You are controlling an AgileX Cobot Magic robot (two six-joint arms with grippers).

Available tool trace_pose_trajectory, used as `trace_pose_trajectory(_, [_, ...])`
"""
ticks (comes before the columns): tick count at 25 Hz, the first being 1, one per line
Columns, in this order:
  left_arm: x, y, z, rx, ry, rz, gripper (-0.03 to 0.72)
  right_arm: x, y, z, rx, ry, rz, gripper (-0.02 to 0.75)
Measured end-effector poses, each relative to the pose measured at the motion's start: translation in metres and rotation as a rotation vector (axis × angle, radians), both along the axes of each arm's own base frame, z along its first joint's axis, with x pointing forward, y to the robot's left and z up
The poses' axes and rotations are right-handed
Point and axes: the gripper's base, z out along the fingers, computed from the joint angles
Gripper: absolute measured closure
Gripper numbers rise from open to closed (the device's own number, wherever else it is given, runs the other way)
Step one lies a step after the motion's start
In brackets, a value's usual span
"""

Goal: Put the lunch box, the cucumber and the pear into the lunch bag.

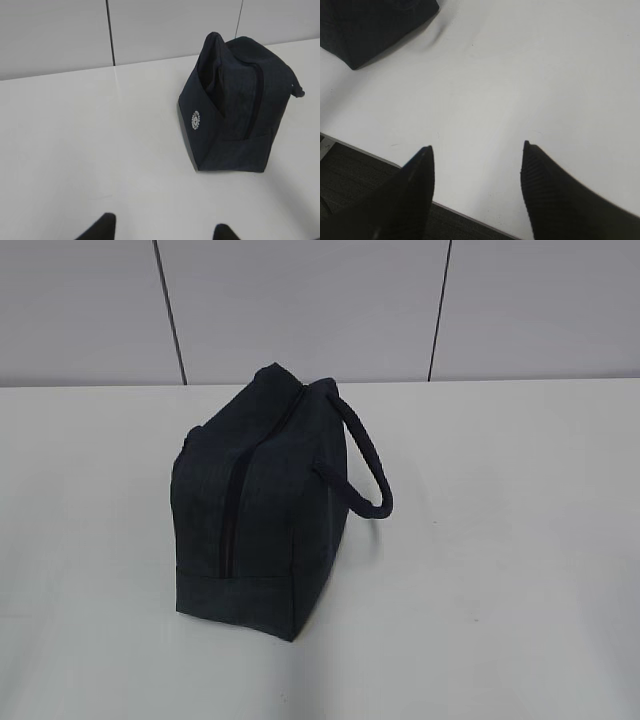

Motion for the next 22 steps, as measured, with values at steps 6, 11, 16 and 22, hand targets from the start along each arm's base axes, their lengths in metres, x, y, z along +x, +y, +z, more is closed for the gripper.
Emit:
trace_pose_trajectory(6, [0.0006, -0.0016, 0.0, -0.001, 0.0, 0.109, 0.338, -0.002, 0.001, 0.0, 0.0, -0.001, -0.141, 0.304])
trace_pose_trajectory(11, [0.0012, -0.003, 0.0, -0.001, 0.0, 0.204, 0.346, -0.0045, 0.0024, 0.0002, -0.003, -0.003, -0.336, 0.304])
trace_pose_trajectory(16, [0.0013, -0.003, 0.0, -0.001, 0.0, 0.21, 0.346, -0.0046, 0.0022, 0.0002, -0.006, -0.004, -0.347, 0.304])
trace_pose_trajectory(22, [0.0013, -0.003, 0.0, -0.001, 0.0, 0.21, 0.35, -0.0046, 0.0022, 0.0002, -0.006, -0.004, -0.347, 0.304])
